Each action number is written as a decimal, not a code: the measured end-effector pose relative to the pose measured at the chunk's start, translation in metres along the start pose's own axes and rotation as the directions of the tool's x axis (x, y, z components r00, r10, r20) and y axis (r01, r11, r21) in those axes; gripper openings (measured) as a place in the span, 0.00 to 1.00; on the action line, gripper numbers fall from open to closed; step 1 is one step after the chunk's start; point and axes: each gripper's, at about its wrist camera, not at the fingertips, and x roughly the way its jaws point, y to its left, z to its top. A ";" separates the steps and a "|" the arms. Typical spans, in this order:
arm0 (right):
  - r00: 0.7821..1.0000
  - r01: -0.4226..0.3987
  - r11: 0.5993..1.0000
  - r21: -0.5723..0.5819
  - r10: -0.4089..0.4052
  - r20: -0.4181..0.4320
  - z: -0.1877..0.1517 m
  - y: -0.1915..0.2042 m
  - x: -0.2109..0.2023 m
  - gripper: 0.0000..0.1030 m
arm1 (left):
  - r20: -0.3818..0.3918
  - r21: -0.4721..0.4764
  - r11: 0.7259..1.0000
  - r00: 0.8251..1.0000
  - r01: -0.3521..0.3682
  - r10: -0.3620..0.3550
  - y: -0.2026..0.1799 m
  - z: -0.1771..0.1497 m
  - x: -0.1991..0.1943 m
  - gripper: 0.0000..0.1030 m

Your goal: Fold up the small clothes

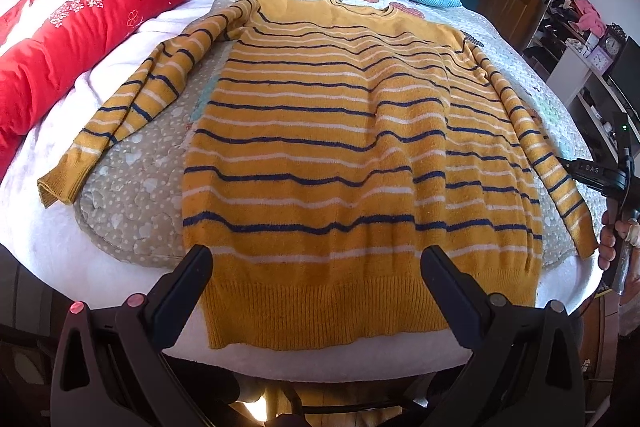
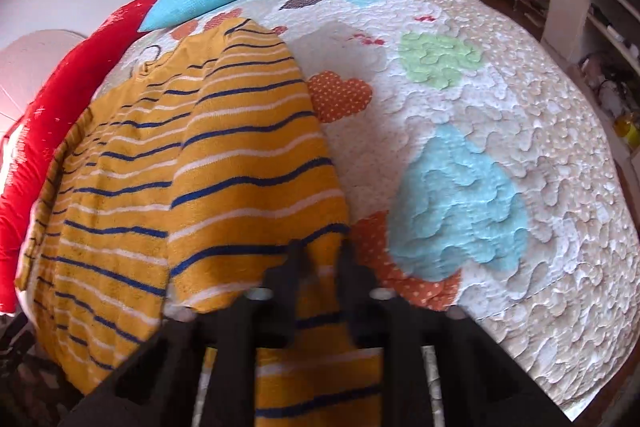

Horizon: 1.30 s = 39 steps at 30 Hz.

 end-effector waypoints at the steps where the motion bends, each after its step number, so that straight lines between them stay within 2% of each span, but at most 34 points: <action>1: 1.000 -0.018 1.000 0.003 0.018 0.005 0.003 -0.001 -0.006 0.07 | 0.000 -0.003 1.000 1.000 -0.011 0.011 0.002 0.000 -0.001 1.00; 4: 0.994 0.098 0.994 -0.046 -0.096 0.053 0.020 -0.006 -0.025 0.06 | 0.009 -0.025 0.999 0.999 -0.039 0.040 0.013 0.001 -0.005 1.00; 6: 0.978 0.192 0.981 -0.020 -0.190 0.086 0.039 -0.024 -0.035 0.06 | 0.019 -0.050 0.997 0.998 -0.059 0.060 0.023 0.004 -0.008 1.00; 8: 0.937 0.329 0.944 -0.001 -0.326 0.127 0.060 -0.042 -0.042 0.06 | 0.025 -0.077 0.994 0.997 -0.075 0.077 0.034 0.007 -0.010 1.00; 10: 0.894 0.428 0.903 0.039 -0.429 0.131 0.080 -0.064 -0.042 0.07 | 0.028 -0.106 0.990 0.995 -0.090 0.093 0.048 0.012 -0.010 1.00; 12: 0.874 0.470 0.879 0.079 -0.476 0.097 0.095 -0.082 -0.034 0.13 | 0.031 -0.144 0.985 0.994 -0.099 0.104 0.063 0.018 -0.011 1.00; 14: 0.857 0.507 0.857 0.092 -0.513 0.055 0.100 -0.086 -0.028 0.14 | 0.047 -0.170 0.979 0.991 -0.112 0.122 0.078 0.024 -0.015 1.00; 16: 0.866 0.483 0.870 0.104 -0.492 0.093 0.094 -0.074 -0.038 0.27 | 0.076 -0.175 0.974 0.984 -0.144 0.159 0.093 0.031 -0.019 1.00; 17: 0.868 0.470 0.875 0.113 -0.482 0.123 0.088 -0.068 -0.045 0.47 | 0.090 -0.173 0.971 0.979 -0.166 0.183 0.101 0.034 -0.021 1.00; 18: 0.866 0.460 0.880 0.121 -0.474 0.157 0.079 -0.059 -0.055 0.60 | 0.102 -0.168 0.967 0.973 -0.190 0.209 0.109 0.038 -0.021 1.00; 20: 0.879 0.416 0.903 0.108 -0.429 0.208 0.062 -0.039 -0.066 0.63 | 0.119 -0.155 0.960 0.961 -0.232 0.251 0.129 0.046 -0.018 1.00; 22: 0.908 0.361 0.930 0.070 -0.367 0.203 0.042 -0.019 -0.068 0.63 | 0.117 -0.147 0.954 0.953 -0.261 0.279 0.149 0.055 -0.009 1.00; 25: 0.933 0.317 0.948 0.014 -0.314 0.178 0.009 0.010 -0.062 0.63 | 0.112 -0.121 0.963 0.960 -0.242 0.256 0.174 0.067 0.010 1.00; 28: 0.942 0.306 0.951 -0.032 -0.298 0.151 -0.021 0.035 -0.053 0.63 | 0.066 -0.108 0.964 0.965 -0.244 0.252 0.191 0.074 0.037 1.00; 30: 0.942 0.315 0.947 -0.058 -0.305 0.136 -0.036 0.048 -0.046 0.63 | 0.031 -0.090 0.965 0.968 -0.246 0.249 0.198 0.077 0.055 0.88; 31: 0.943 0.317 0.946 -0.065 -0.307 0.129 -0.043 0.052 -0.042 0.63 | 0.006 -0.076 0.965 0.968 -0.251 0.252 0.200 0.079 0.062 0.59; 32: 0.944 0.317 0.946 -0.071 -0.307 0.119 -0.048 0.057 -0.038 0.63 | -0.019 -0.066 0.968 0.970 -0.244 0.243 0.203 0.080 0.069 0.35; 33: 0.946 0.316 0.946 -0.077 -0.307 0.108 -0.052 0.060 -0.035 0.63 | -0.023 -0.079 0.973 0.977 -0.215 0.214 0.209 0.082 0.069 0.26; 34: 0.946 0.318 0.945 -0.082 -0.310 0.098 -0.056 0.063 -0.032 0.63 | -0.014 -0.104 0.975 0.981 -0.195 0.194 0.216 0.085 0.066 0.11; 37: 0.945 0.326 0.940 -0.103 -0.319 0.072 -0.063 0.073 -0.025 0.63 | 0.023 -0.193 0.953 0.970 -0.233 0.241 0.249 0.100 0.048 0.10; 39: 0.944 0.330 0.937 -0.112 -0.325 0.066 -0.064 0.080 -0.022 0.63 | 0.037 -0.275 0.925 0.959 -0.262 0.283 0.280 0.110 0.038 0.10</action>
